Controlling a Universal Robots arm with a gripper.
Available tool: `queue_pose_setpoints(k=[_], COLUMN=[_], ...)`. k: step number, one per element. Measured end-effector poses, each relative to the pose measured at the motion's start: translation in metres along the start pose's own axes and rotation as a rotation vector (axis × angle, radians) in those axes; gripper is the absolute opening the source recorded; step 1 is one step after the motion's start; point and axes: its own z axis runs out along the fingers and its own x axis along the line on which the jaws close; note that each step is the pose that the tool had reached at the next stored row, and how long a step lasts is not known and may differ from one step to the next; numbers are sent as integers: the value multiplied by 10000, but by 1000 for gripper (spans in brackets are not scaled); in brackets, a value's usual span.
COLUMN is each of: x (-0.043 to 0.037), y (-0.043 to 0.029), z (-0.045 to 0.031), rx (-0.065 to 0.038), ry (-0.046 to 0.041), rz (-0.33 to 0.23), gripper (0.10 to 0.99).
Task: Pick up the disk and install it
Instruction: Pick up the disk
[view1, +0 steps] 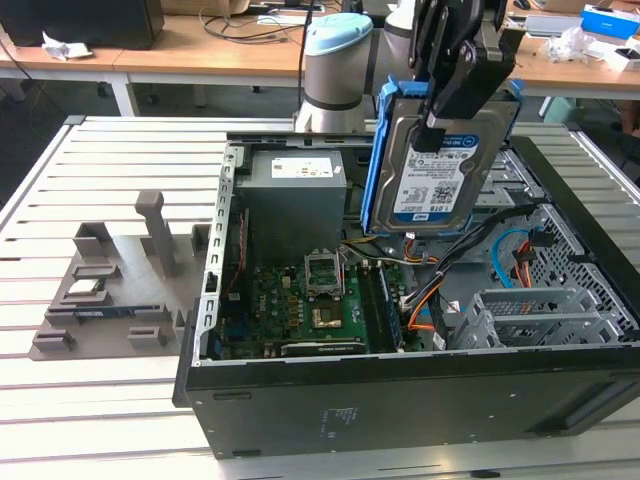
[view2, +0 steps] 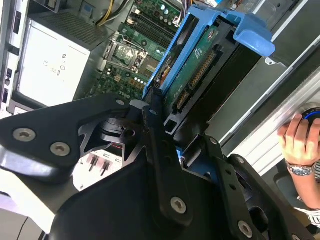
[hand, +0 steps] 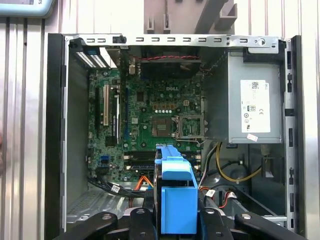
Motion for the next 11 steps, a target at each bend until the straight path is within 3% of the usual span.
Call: queue_pose_setpoints(k=[11], x=[130], y=[-2], z=[18], rx=[-1], ry=[36], rz=[2], gripper=[365])
